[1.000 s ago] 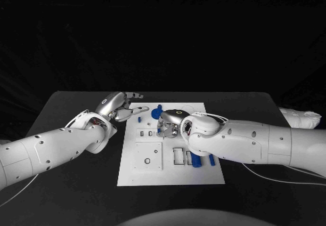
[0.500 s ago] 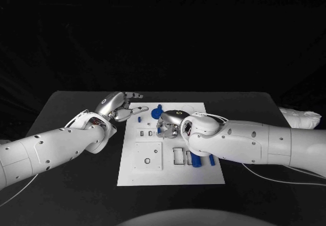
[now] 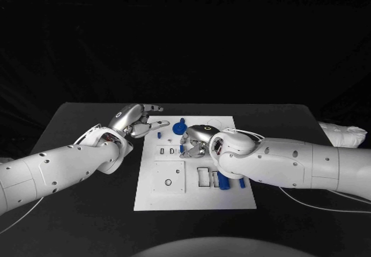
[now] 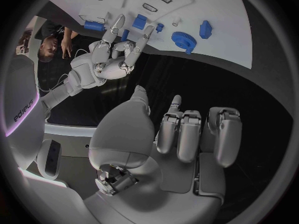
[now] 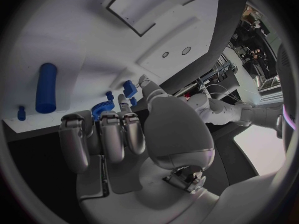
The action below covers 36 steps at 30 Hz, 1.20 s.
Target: Assemble the parts on the task board
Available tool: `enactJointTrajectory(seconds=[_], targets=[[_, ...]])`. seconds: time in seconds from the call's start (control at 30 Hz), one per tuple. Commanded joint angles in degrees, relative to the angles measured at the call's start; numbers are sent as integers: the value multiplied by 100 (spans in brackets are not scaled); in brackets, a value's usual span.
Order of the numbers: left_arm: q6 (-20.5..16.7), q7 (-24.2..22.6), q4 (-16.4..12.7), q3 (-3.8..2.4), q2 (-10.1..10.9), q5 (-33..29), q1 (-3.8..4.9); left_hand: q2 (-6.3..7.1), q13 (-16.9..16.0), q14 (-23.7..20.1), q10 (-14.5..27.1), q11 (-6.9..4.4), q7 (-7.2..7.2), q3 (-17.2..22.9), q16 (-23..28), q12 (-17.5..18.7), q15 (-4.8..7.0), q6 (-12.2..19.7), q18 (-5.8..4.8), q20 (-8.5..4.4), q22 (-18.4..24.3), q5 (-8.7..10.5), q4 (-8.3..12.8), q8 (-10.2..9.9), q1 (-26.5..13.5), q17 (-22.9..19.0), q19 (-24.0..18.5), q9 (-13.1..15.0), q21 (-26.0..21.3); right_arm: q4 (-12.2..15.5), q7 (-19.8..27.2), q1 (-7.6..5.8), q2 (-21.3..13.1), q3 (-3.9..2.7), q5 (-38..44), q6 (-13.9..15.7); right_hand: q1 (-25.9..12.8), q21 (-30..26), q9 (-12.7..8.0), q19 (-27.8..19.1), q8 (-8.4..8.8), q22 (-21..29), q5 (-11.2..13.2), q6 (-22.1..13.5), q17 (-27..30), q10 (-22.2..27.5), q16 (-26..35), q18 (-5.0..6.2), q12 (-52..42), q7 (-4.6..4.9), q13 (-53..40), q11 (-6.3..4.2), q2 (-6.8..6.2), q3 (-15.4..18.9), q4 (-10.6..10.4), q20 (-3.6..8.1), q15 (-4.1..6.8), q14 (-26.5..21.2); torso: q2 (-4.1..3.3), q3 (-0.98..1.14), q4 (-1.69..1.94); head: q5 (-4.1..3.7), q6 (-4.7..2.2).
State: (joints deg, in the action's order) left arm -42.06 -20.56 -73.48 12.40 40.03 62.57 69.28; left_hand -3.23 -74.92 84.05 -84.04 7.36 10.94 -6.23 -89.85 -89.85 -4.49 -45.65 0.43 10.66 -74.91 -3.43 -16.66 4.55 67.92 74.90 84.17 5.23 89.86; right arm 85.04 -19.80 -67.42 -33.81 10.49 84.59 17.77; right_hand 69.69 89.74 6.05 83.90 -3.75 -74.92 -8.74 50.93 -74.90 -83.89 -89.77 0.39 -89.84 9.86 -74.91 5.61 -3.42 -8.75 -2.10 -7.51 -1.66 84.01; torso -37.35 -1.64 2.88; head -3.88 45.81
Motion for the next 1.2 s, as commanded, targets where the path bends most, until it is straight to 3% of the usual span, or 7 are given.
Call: enactJointTrajectory(seconds=[0.03,0.3,0.43,0.67,0.87,0.97,1.2], targets=[[48,-10,-74,-6,29,25,6,-40,-1508,595,-596,-3,6,-47,-15,-15,-22,-52,-43,42,-1509,-22,4,-30,24,1510,583,-6,14,140,436,-13,-131,-2,-310,735,-157,26,11,610,-18,-1508,37,-54,-1510,-611,-23,-39,-16,19,-1509,47,3,88,-64,-73,-73,599,-7,9,-1,53,-32],[986,771,-405,-21,179,49,178,243,-1508,595,-596,-128,-139,-302,-15,-15,78,-583,-43,-14,-1509,-421,-4,211,156,1510,583,163,14,696,1112,-446,-822,-5,-1287,1315,-633,26,45,610,-31,-1508,-320,-164,-1510,-611,-23,-39,-16,7,-1509,29,335,160,-467,-132,-97,599,34,13,0,153,39],[1574,1332,-540,-24,175,58,368,610,-1508,595,-596,-256,-281,-170,-15,-15,187,-902,-43,-99,-1509,-963,-22,600,218,1510,583,437,14,992,1282,-705,-1291,-2,-2134,1120,-701,26,55,610,-23,-1508,-199,-277,-1510,-611,-23,-39,-16,39,-1509,60,542,149,-609,-143,-119,599,63,36,-22,223,63],[2732,2328,-575,-24,5,-79,636,1056,-1508,595,-596,-499,-547,0,-15,-15,400,-1345,-43,-263,-1509,-1125,-41,1345,-63,1510,583,1104,14,1184,1263,-905,-1914,22,-3572,633,-733,26,78,610,-56,-1508,-237,-386,-1510,-611,-23,-39,-16,82,-1509,105,734,175,-772,-177,-160,599,144,81,-57,324,106],[3884,3074,-450,-23,-190,-334,729,981,-1508,595,-596,-657,-702,12,-15,-15,566,-1579,-43,-343,-1509,-1055,-41,1590,-458,1510,583,1446,14,1129,1152,-892,-2138,63,-4181,373,-728,26,92,610,-80,-1508,-300,-407,-1510,-611,-23,-39,-16,102,-1509,126,782,190,-817,-194,-179,599,191,149,-113,406,142],[4445,3377,-325,-20,-338,-440,745,790,-1508,595,-596,-703,-744,79,-15,-15,620,-1604,-43,-357,-1509,-930,-38,1642,-755,1510,583,1600,14,1093,1102,-856,-2229,79,-4290,298,-714,26,103,610,-99,-1508,-375,-416,-1510,-611,-23,-39,-16,105,-1509,133,795,203,-831,-204,-188,599,205,164,-127,430,152],[5343,3747,-149,-12,-572,-669,751,852,-1508,595,-596,-717,-762,124,-15,-15,620,-1573,-43,-440,-1509,-845,-33,1712,-778,1510,583,1830,14,1009,981,-791,-2359,103,-4367,176,-698,26,112,610,-113,-1508,-438,-427,-1510,-611,-23,-39,-16,105,-1509,133,796,215,-836,-211,-192,599,206,170,-142,446,185]])
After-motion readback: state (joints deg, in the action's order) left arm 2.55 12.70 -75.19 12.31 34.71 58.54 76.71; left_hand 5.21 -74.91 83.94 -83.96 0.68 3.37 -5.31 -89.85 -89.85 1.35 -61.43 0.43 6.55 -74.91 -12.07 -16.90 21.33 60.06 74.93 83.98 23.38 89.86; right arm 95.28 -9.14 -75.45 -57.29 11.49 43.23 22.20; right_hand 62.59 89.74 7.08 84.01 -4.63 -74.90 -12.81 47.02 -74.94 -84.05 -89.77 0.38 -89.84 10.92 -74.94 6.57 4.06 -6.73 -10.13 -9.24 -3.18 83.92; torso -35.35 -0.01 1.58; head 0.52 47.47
